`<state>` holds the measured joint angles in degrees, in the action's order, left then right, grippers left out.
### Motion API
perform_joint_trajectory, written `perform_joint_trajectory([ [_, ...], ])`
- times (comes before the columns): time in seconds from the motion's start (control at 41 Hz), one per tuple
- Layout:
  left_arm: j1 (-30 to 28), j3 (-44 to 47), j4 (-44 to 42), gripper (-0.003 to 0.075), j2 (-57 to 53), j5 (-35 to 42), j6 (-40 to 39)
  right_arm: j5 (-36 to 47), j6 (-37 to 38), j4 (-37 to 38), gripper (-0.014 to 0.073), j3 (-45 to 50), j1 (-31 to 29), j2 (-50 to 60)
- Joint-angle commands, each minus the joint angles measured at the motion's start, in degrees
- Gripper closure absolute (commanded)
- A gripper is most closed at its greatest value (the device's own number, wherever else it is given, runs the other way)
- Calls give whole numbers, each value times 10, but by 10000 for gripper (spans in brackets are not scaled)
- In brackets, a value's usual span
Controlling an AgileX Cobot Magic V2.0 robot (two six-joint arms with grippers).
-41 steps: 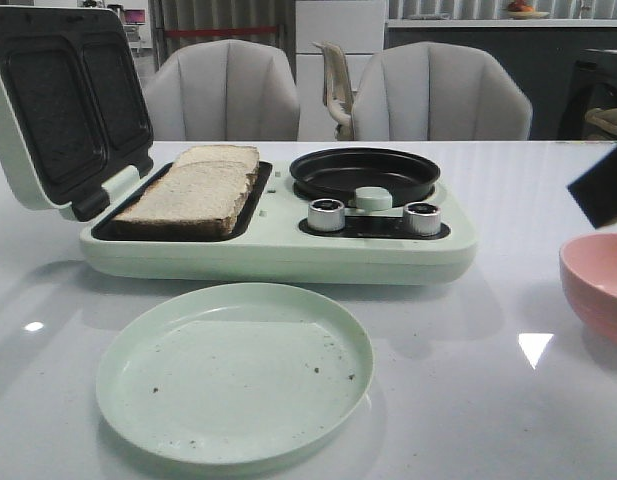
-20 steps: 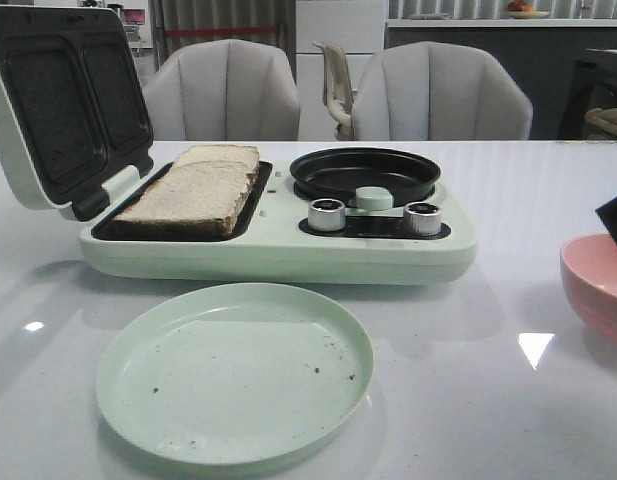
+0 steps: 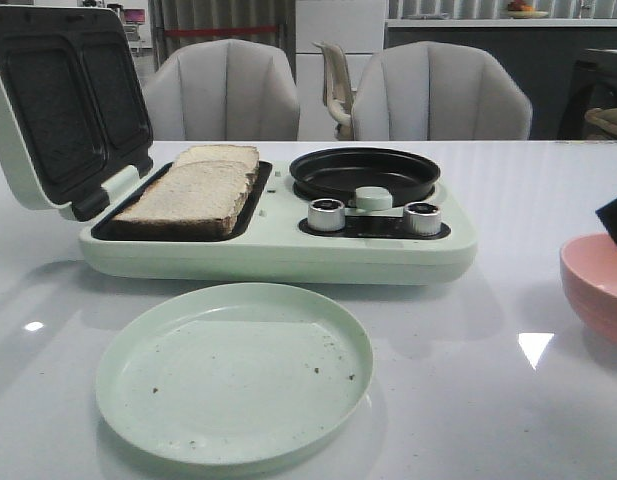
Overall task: Make breakfast with bread and shrimp
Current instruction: 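Release the bread and withdraw the right gripper toward the pink bowl, then push the sandwich maker lid down closed with the left gripper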
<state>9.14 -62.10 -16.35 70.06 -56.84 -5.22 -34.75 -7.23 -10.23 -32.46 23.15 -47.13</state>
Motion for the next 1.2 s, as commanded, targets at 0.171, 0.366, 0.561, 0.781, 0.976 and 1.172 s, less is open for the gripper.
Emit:
perform_joint_trajectory([
  [0.171,-197,-112,289,276,72,82,196,39,-2,-3,-17,-16,-1,6],
  [0.366,-215,-192,326,424,164,82,207,39,-2,-3,-17,-16,-1,6],
  [0.561,-215,-263,405,588,249,89,209,39,-2,-3,-17,-16,-1,6],
  [0.781,-215,-296,495,620,306,93,216,39,-2,-3,-17,-16,-1,6],
  [0.976,-215,-301,610,620,313,78,277,39,-2,-3,-17,-16,-1,6],
  [1.172,-211,-301,705,620,313,42,336,39,-2,-3,-17,-16,-1,6],
])
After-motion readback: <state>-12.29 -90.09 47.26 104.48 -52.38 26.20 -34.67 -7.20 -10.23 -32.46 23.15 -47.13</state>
